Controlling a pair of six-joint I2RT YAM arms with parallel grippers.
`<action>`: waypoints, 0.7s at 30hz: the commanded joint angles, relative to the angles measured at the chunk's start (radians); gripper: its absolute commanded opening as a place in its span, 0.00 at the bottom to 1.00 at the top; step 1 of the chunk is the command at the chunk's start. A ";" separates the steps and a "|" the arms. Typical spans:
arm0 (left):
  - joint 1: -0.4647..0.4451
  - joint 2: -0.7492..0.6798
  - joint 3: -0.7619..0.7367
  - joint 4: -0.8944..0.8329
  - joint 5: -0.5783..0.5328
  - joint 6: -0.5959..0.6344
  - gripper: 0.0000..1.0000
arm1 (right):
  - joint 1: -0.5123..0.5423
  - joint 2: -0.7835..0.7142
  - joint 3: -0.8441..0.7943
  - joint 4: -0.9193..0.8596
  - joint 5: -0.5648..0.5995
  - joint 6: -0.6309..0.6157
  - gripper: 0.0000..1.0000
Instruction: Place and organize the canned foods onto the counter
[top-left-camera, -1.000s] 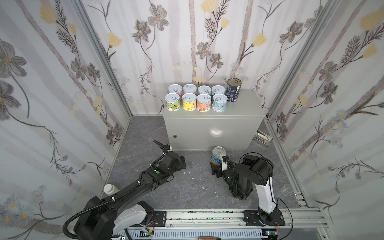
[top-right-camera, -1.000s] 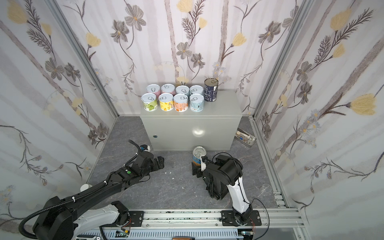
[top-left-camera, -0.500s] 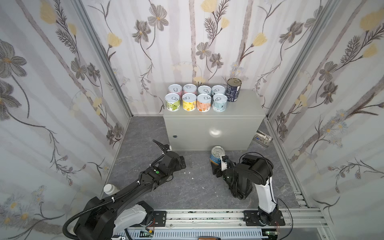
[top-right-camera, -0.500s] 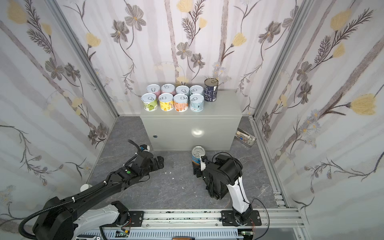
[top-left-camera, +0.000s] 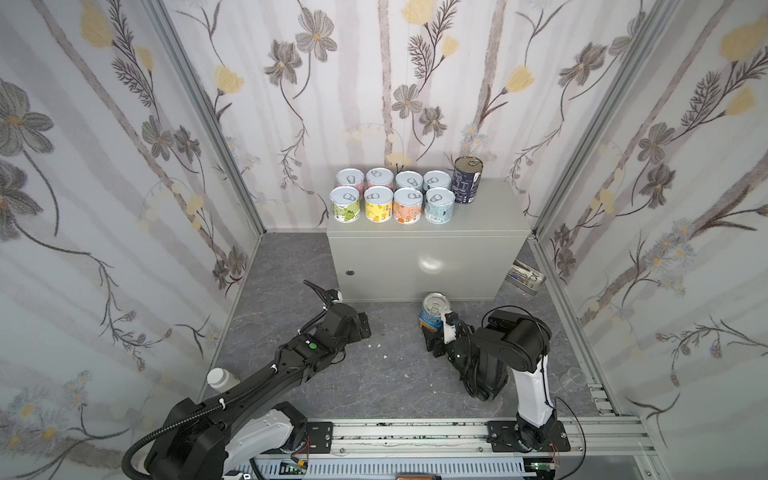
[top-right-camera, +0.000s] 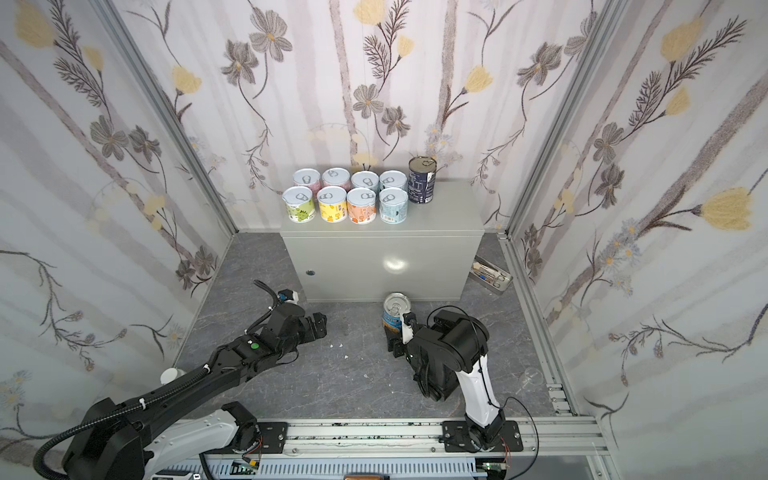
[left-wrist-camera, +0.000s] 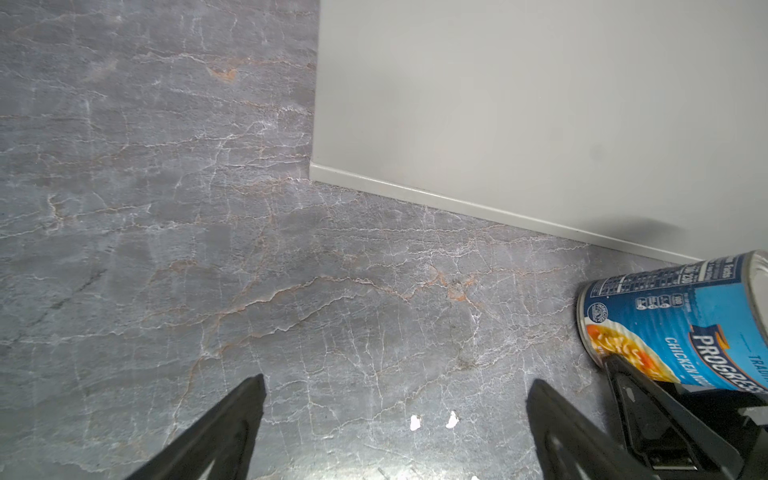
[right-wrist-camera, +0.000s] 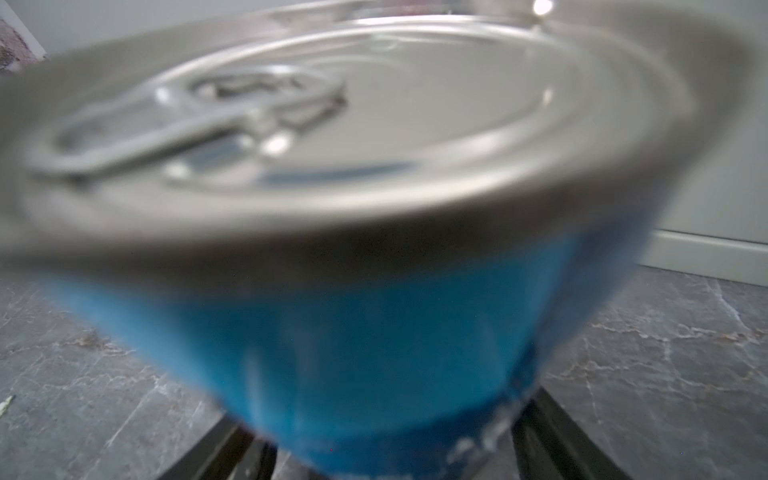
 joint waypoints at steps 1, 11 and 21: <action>0.001 -0.008 -0.004 0.003 -0.008 -0.011 1.00 | 0.001 -0.031 -0.016 0.235 -0.026 0.027 0.65; 0.001 -0.039 -0.012 0.000 -0.008 -0.010 1.00 | 0.004 -0.076 -0.053 0.236 -0.012 0.027 0.92; 0.002 -0.056 -0.021 -0.009 -0.020 0.008 1.00 | 0.028 -0.161 -0.040 0.208 0.095 0.089 1.00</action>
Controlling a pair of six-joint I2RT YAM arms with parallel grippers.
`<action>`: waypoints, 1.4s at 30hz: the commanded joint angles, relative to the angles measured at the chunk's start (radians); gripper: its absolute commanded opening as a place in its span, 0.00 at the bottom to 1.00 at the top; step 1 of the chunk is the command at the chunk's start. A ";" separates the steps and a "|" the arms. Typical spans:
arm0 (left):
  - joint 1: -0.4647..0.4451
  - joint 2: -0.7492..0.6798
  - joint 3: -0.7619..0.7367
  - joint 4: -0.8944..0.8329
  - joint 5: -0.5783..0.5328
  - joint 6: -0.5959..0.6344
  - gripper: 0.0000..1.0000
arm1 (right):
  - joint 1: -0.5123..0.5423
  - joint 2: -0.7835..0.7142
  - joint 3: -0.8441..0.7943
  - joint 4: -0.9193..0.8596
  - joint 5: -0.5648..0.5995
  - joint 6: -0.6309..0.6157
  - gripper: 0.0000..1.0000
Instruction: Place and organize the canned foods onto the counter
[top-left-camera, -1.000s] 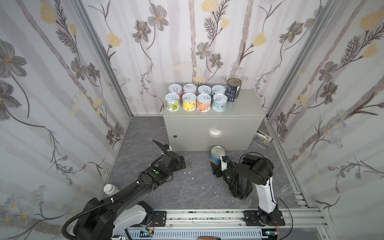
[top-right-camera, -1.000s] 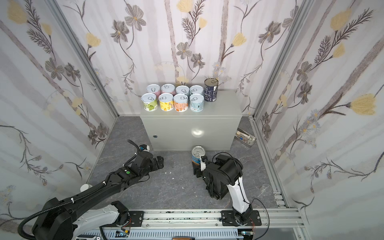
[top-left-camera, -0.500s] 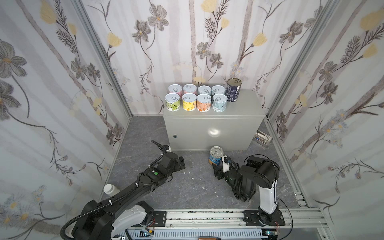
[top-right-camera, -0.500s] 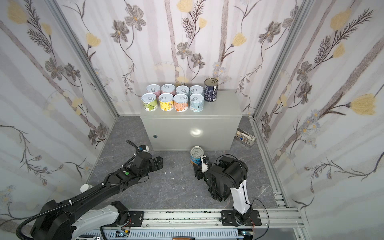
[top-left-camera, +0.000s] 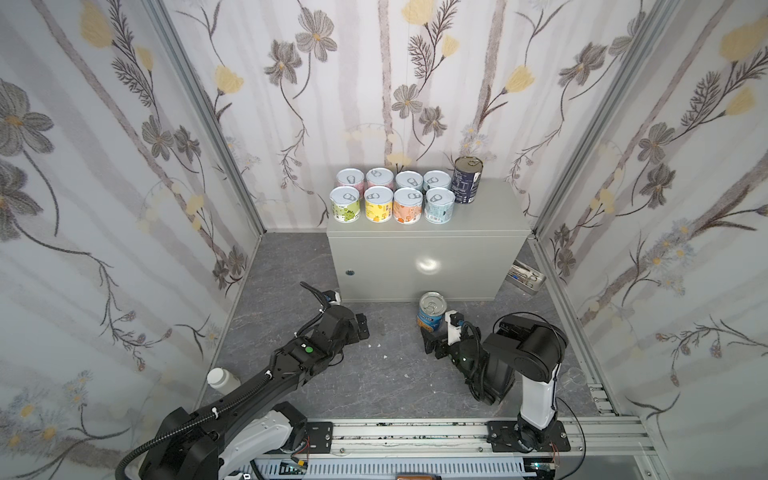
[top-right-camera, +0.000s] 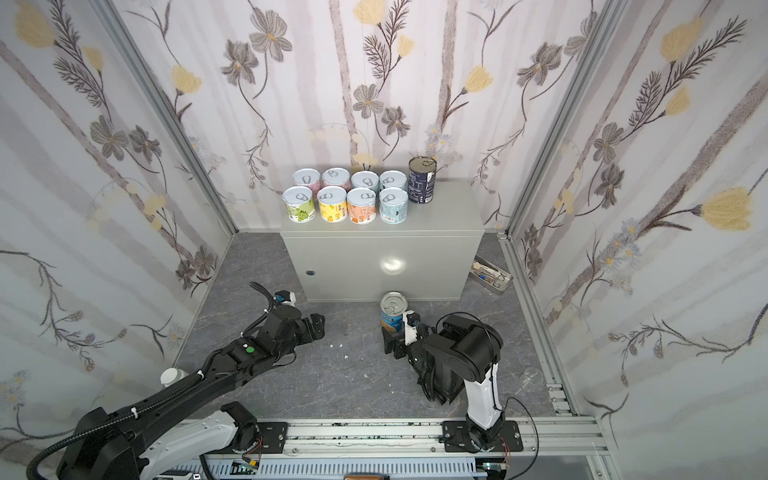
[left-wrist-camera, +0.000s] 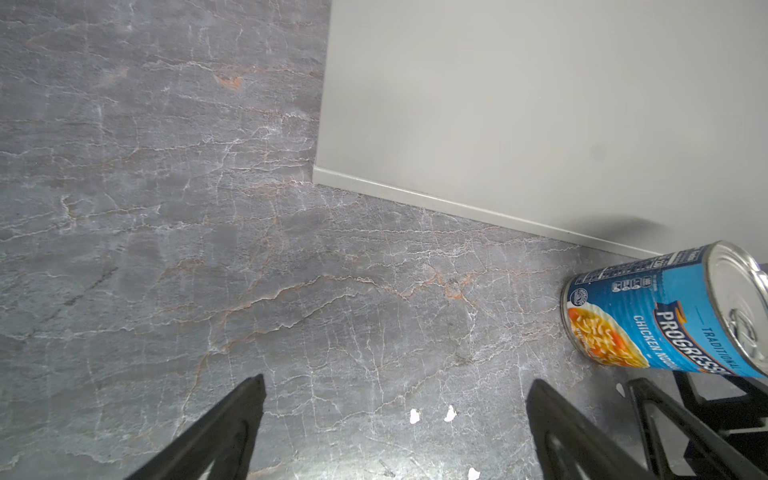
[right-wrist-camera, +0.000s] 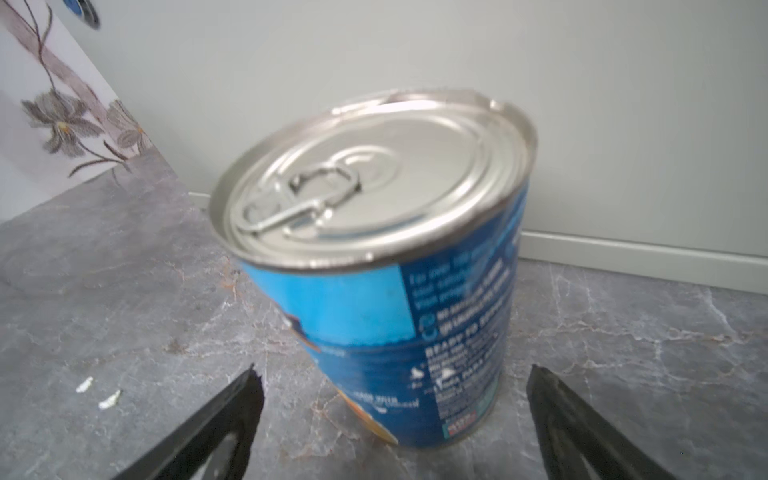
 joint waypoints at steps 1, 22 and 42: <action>0.001 -0.003 -0.002 0.002 -0.019 0.005 1.00 | 0.033 -0.047 0.024 0.179 0.106 0.029 1.00; 0.016 -0.040 -0.036 0.004 -0.022 0.019 1.00 | 0.076 -0.059 0.353 -0.504 0.254 0.031 1.00; 0.024 -0.046 -0.054 0.005 -0.022 0.019 1.00 | 0.079 -0.012 0.456 -0.627 0.295 0.028 0.85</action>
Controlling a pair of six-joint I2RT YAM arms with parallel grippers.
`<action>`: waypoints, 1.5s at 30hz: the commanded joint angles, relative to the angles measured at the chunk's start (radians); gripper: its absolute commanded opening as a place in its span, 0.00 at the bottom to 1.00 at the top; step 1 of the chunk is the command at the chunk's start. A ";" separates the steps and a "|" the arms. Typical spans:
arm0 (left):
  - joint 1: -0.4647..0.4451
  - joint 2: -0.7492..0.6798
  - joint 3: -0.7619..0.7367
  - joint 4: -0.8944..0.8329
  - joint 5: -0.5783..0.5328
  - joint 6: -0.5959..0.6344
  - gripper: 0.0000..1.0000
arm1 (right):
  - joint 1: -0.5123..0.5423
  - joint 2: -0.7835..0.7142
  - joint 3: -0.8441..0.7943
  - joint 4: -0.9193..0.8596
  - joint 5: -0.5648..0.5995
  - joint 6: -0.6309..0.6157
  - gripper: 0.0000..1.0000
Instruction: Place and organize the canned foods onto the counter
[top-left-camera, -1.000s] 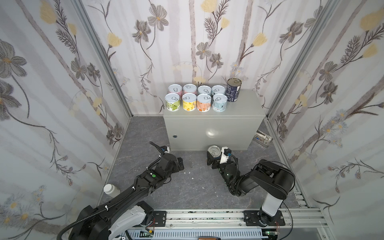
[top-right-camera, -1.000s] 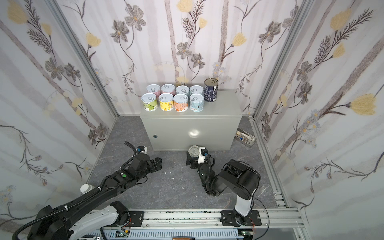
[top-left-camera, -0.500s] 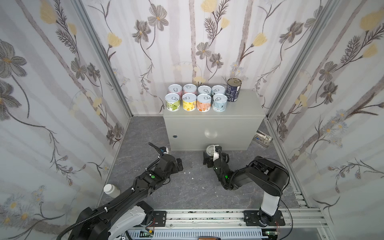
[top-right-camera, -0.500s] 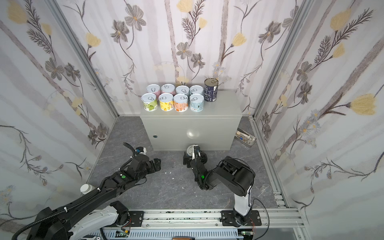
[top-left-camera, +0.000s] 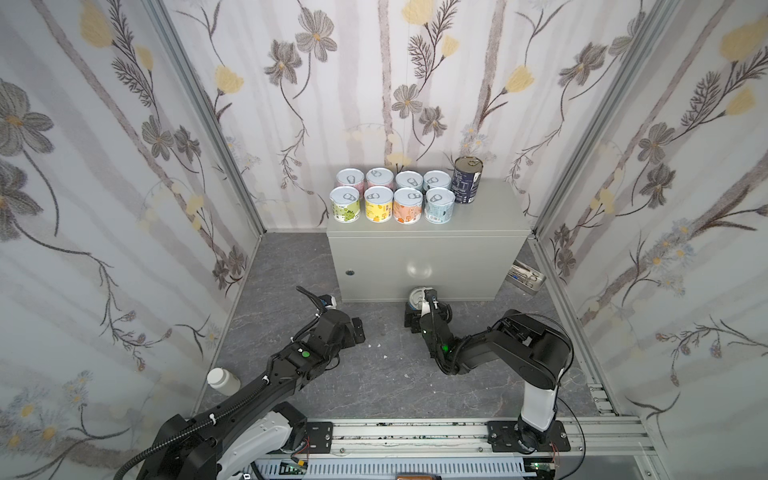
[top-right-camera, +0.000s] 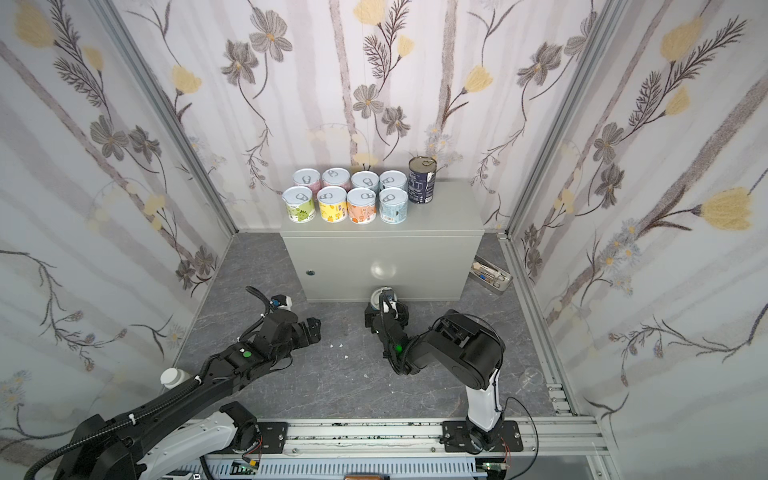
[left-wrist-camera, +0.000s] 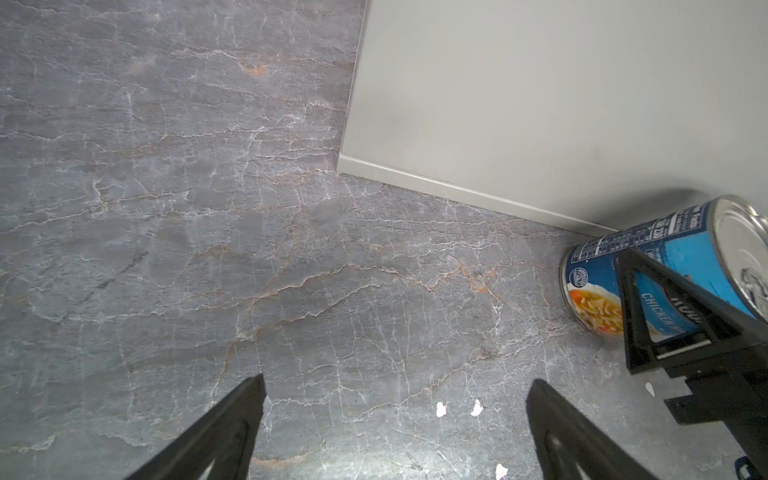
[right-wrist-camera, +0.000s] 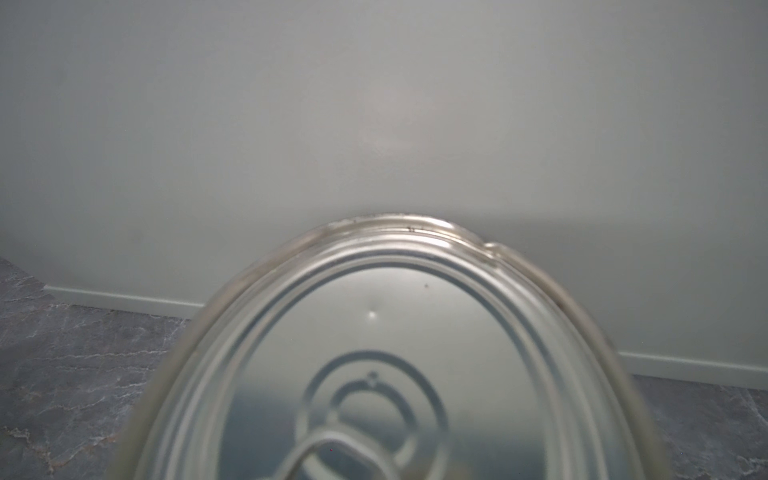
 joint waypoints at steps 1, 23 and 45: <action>0.001 -0.006 -0.004 0.006 -0.017 0.005 1.00 | 0.003 0.003 0.007 -0.002 0.006 0.004 0.82; 0.001 -0.040 0.016 -0.012 -0.002 -0.001 1.00 | 0.032 -0.248 -0.127 -0.002 -0.039 -0.082 0.42; 0.003 -0.120 0.156 -0.174 0.034 0.042 1.00 | 0.032 -0.913 0.002 -0.827 -0.332 -0.059 0.39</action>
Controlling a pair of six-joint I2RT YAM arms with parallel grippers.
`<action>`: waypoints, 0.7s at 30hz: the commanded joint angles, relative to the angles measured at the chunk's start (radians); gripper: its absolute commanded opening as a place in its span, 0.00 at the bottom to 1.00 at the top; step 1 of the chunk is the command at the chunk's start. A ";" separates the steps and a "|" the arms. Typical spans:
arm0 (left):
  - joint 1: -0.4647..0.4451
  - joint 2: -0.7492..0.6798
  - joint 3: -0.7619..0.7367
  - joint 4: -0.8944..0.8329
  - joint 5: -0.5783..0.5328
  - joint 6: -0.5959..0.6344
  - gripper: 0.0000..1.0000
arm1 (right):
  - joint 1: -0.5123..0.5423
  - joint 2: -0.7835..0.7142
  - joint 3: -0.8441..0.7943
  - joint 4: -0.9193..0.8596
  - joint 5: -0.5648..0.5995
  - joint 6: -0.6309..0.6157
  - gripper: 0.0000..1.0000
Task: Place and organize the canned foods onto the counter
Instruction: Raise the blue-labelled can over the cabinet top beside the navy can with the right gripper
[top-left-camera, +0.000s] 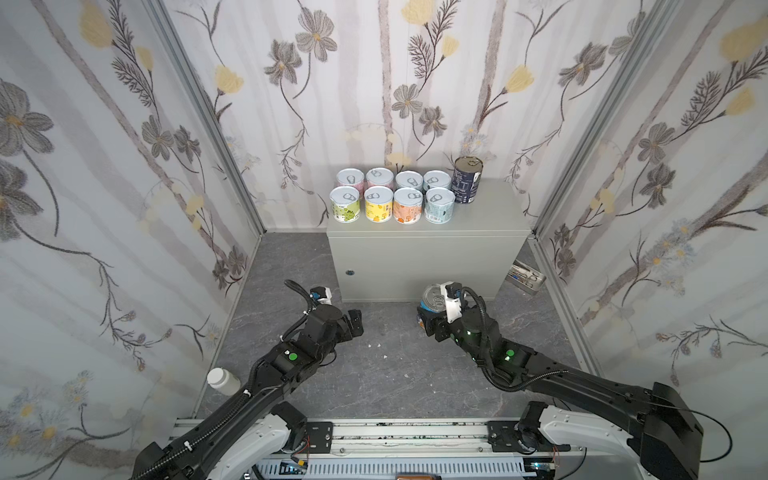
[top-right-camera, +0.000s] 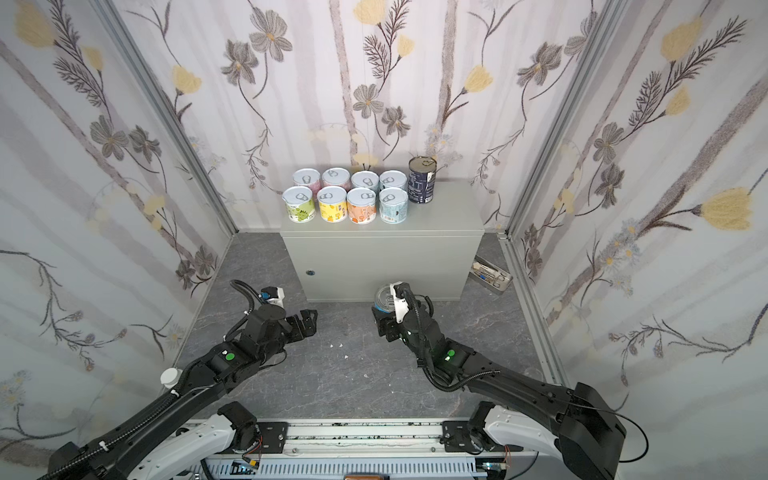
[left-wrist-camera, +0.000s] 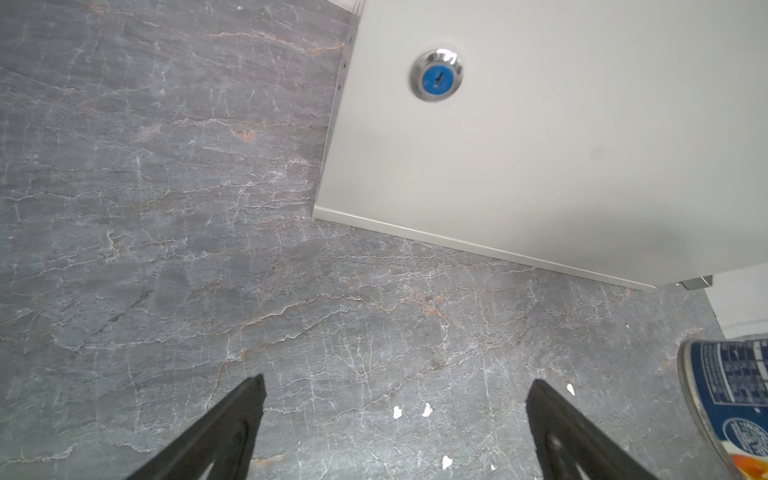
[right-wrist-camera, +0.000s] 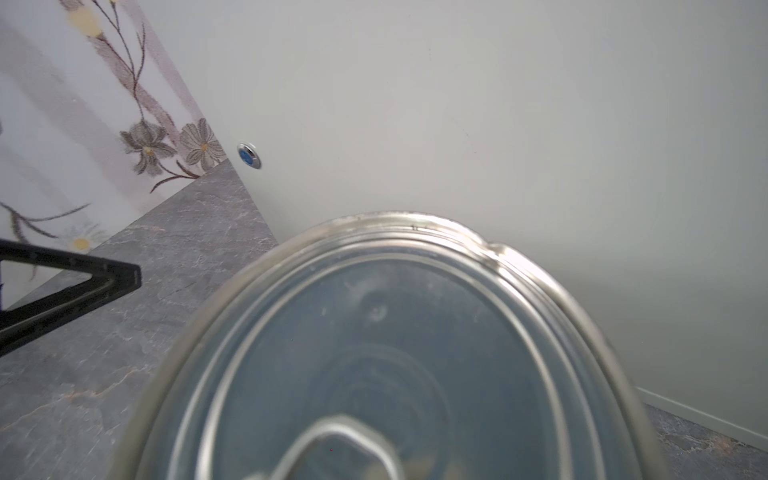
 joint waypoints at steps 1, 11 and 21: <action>0.002 -0.008 0.049 -0.066 0.003 0.026 1.00 | 0.001 -0.071 0.050 -0.081 -0.049 0.017 0.39; 0.034 -0.003 0.268 -0.239 0.007 0.099 1.00 | -0.064 -0.247 0.286 -0.420 -0.129 0.017 0.39; 0.064 0.058 0.437 -0.316 0.034 0.158 1.00 | -0.182 -0.177 0.594 -0.639 -0.192 -0.036 0.38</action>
